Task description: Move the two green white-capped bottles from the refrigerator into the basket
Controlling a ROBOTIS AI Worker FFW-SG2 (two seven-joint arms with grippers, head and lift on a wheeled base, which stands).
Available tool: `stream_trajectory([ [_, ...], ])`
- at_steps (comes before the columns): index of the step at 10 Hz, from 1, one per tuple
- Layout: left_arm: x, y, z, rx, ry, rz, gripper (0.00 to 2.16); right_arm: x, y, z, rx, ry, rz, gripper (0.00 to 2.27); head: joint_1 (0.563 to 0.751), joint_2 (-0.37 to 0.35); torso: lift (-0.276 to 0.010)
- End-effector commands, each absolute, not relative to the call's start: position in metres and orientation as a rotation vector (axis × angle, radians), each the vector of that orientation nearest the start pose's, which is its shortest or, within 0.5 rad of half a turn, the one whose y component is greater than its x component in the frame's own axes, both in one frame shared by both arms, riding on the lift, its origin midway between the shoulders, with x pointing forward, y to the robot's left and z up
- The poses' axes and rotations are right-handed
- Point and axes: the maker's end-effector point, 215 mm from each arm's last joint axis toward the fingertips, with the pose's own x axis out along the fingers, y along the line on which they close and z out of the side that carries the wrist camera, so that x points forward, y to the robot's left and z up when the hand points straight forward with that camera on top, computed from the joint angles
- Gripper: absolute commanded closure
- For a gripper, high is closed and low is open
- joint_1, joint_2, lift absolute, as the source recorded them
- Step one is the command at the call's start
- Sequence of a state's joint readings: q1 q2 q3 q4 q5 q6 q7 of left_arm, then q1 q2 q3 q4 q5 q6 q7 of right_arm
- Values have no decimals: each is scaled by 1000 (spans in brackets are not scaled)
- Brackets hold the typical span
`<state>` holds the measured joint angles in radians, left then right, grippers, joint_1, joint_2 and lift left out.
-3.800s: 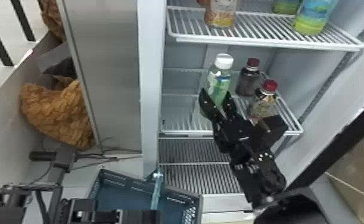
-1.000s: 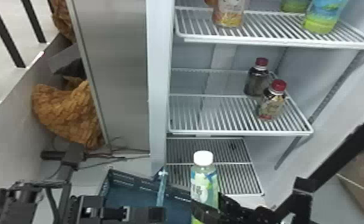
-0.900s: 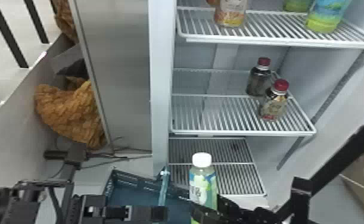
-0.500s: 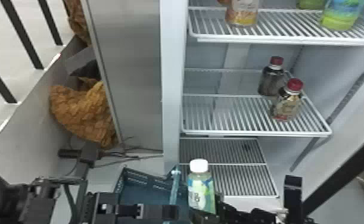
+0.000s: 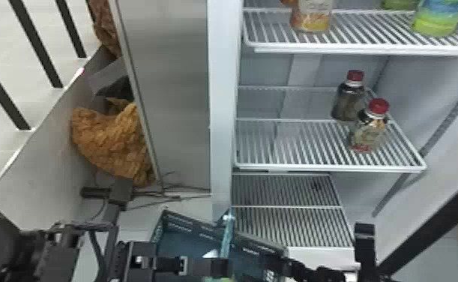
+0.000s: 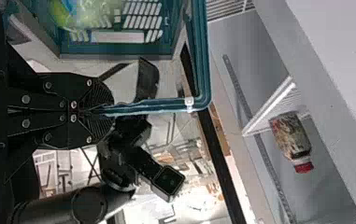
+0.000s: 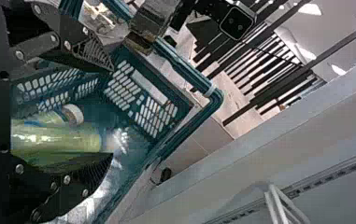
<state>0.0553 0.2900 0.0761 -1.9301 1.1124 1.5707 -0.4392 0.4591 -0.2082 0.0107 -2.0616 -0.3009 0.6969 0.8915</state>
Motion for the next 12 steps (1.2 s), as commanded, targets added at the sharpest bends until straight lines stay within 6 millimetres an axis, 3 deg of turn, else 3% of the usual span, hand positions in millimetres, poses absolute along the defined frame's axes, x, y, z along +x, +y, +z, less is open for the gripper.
stream_trajectory([
  [1, 309, 51, -372, -761, 1101, -1097, 1159, 315, -69, -435, 369, 596, 998, 417, 695, -33, -263],
  [5, 308, 51, -372, -764, 1103, -1098, 1159, 339, -85, -409, 243, 487, 946, 420, 695, -47, -263],
  [9, 307, 52, -372, -768, 1103, -1098, 1159, 358, -137, -358, 48, 344, 733, 421, 695, -116, -263],
  [12, 305, 52, -375, -770, 1110, -1093, 1161, 374, -164, -316, 29, 183, 588, 403, 695, -170, -263],
])
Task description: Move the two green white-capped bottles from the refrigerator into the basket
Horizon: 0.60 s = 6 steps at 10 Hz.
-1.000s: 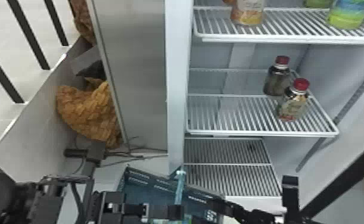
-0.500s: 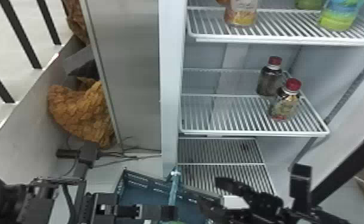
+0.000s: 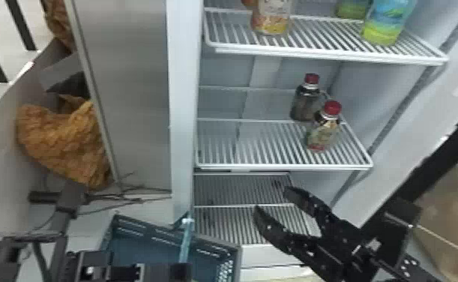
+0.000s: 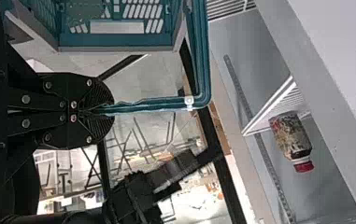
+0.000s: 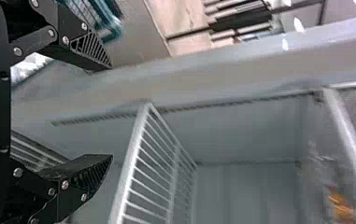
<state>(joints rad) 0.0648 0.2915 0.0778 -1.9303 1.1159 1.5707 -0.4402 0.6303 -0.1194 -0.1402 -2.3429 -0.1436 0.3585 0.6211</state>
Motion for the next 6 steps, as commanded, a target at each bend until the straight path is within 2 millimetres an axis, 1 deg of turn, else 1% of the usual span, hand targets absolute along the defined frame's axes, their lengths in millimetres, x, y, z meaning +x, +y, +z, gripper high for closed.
stream_trajectory([
  [1, 305, 52, -375, -770, 1110, -1093, 1161, 378, -171, -300, 34, 121, 537, 387, 695, -185, -263],
  [2, 305, 52, -375, -768, 1110, -1095, 1161, 379, -179, -287, 39, 63, 483, 361, 695, -200, -263],
  [4, 304, 52, -376, -769, 1112, -1094, 1161, 376, -199, -261, 52, -37, 357, 303, 695, -224, -263],
  [6, 304, 51, -375, -770, 1113, -1097, 1161, 377, -206, -251, 61, -71, 289, 260, 695, -256, -263],
])
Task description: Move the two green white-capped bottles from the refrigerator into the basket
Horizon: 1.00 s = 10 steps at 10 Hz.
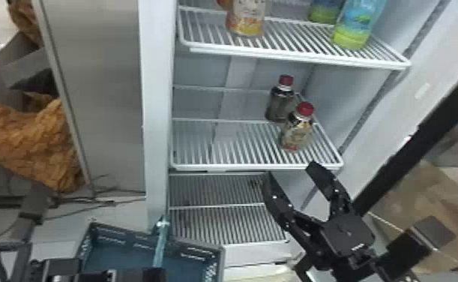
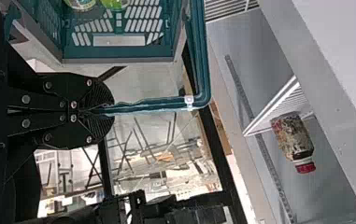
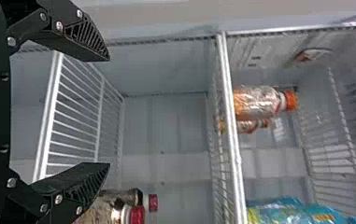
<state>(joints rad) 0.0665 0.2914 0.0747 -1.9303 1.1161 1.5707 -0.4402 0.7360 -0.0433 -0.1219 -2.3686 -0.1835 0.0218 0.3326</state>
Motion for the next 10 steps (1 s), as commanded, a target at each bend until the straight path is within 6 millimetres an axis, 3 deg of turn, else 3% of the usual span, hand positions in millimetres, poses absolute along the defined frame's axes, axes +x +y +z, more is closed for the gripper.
stream_trajectory([
  [1, 303, 51, -376, -768, 1114, -1096, 1161, 376, -208, -245, 77, -96, 245, 223, 695, -263, -263],
  [3, 302, 49, -376, -764, 1116, -1100, 1161, 370, -211, -240, 120, -111, 162, 51, 695, -275, -263],
  [10, 302, 47, -375, -762, 1116, -1103, 1161, 368, -212, -246, 150, -95, 147, 65, 695, -281, -263],
])
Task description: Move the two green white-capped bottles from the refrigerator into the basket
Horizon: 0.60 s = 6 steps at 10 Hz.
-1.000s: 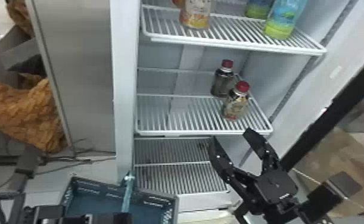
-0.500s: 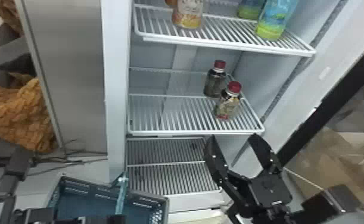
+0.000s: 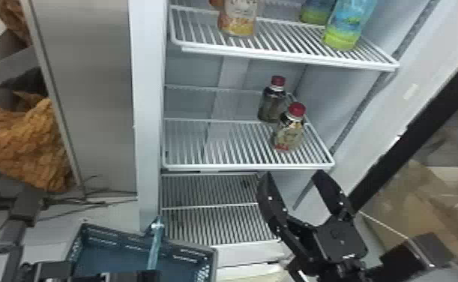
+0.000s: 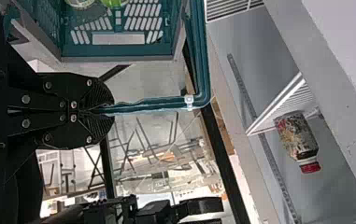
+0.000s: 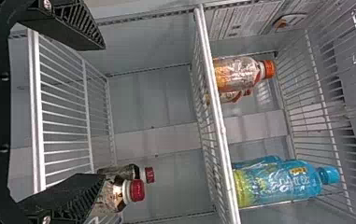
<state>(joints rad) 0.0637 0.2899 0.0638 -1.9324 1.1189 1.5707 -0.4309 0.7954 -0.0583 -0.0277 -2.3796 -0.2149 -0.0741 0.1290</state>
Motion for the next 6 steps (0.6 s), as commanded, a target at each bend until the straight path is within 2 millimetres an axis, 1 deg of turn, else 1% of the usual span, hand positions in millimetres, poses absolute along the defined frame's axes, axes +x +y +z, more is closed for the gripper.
stream_trajectory([
  [1, 302, 47, -376, -764, 1118, -1102, 1161, 368, -212, -246, 150, -95, 148, 67, 695, -281, -263],
  [6, 302, 47, -374, -764, 1116, -1105, 1161, 368, -211, -246, 155, -96, 149, 70, 695, -281, -263],
])
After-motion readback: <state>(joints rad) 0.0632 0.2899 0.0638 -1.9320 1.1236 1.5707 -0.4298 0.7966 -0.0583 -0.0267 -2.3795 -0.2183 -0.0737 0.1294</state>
